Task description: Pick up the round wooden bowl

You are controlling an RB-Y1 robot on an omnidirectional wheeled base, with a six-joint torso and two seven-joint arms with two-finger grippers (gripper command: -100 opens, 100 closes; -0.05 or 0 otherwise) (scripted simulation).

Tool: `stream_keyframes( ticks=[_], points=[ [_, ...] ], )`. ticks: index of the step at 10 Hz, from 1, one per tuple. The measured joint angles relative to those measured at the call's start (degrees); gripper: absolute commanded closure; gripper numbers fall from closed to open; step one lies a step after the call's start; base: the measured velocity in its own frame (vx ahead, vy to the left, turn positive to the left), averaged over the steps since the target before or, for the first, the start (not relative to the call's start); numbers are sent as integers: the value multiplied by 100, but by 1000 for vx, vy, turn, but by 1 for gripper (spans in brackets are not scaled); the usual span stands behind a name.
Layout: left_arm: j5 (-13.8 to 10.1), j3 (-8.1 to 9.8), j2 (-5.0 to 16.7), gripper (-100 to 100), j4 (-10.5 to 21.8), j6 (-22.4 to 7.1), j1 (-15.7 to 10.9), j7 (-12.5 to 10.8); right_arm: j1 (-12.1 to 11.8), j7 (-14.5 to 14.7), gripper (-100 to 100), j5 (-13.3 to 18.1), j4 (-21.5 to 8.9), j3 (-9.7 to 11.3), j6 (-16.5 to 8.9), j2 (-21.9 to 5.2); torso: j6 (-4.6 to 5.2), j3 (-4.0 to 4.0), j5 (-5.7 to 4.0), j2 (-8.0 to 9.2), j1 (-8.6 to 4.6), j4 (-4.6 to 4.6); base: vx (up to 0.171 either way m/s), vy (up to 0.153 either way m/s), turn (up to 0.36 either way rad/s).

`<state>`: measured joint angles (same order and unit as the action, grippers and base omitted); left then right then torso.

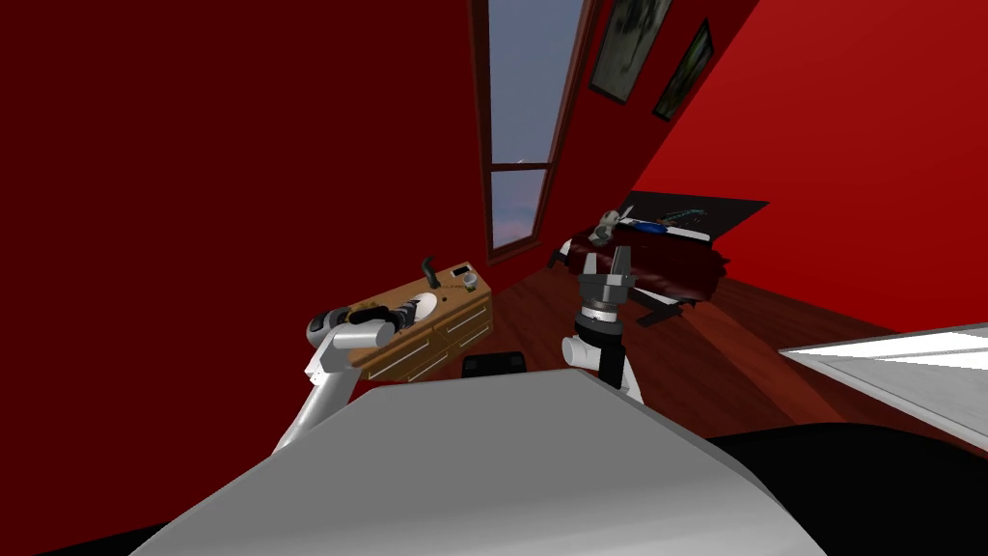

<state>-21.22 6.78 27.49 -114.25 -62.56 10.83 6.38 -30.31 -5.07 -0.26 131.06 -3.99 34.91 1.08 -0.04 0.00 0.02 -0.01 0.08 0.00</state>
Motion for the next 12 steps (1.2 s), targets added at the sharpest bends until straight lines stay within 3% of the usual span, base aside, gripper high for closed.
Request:
stream_keyframes(
  ticks=[9, 12],
  points=[
    [2, 24, 174, -100, 562, -1020, -145, -341, 0, 0, 0, 0, 0, 0, 0, 0, -1, -1, 1, -2, 6, 0, 3, 25, -90],
    [7, 31, 235, -100, 710, -1445, -166, -489, 0, 0, 0, 0, 0, -1, 0, -1, 0, -3, 5, -5, 23, -1, 13, 76, -135]
  ],
)
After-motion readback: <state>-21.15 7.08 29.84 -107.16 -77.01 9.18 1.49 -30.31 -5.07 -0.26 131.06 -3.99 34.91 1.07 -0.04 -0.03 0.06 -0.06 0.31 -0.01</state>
